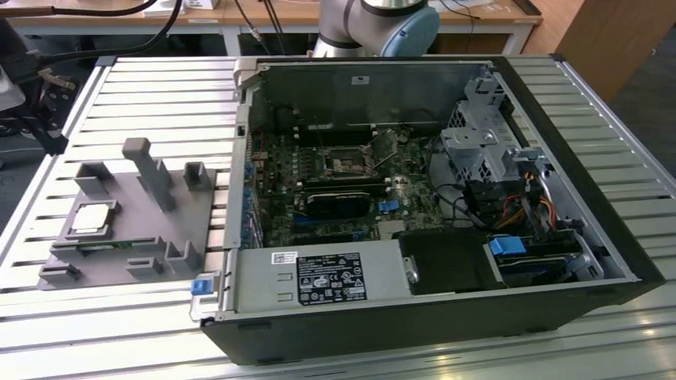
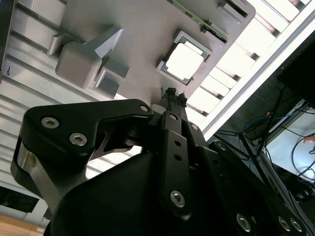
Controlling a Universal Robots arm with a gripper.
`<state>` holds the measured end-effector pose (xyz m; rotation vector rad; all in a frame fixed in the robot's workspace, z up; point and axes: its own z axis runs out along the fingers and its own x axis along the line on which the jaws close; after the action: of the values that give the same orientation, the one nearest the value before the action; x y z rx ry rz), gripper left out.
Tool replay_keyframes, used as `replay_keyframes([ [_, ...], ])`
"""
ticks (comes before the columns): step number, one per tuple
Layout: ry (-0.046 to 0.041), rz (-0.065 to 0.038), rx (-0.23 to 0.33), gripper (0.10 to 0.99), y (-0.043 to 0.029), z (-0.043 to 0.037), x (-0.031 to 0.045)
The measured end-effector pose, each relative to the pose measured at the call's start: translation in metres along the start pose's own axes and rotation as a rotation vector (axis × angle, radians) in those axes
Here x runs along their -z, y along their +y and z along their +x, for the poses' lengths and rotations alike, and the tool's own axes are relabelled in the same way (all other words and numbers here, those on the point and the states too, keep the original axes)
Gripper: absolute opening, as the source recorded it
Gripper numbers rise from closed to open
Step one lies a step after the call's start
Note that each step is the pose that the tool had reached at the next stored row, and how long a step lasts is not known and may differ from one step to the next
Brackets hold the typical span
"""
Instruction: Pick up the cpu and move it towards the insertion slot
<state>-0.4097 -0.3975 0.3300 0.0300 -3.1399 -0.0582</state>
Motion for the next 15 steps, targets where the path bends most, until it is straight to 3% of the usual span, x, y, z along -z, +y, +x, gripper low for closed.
replay_keyframes([
  [15, 0.0, 0.0, 0.0, 0.106, -0.0001, 0.0, -0.0041],
])
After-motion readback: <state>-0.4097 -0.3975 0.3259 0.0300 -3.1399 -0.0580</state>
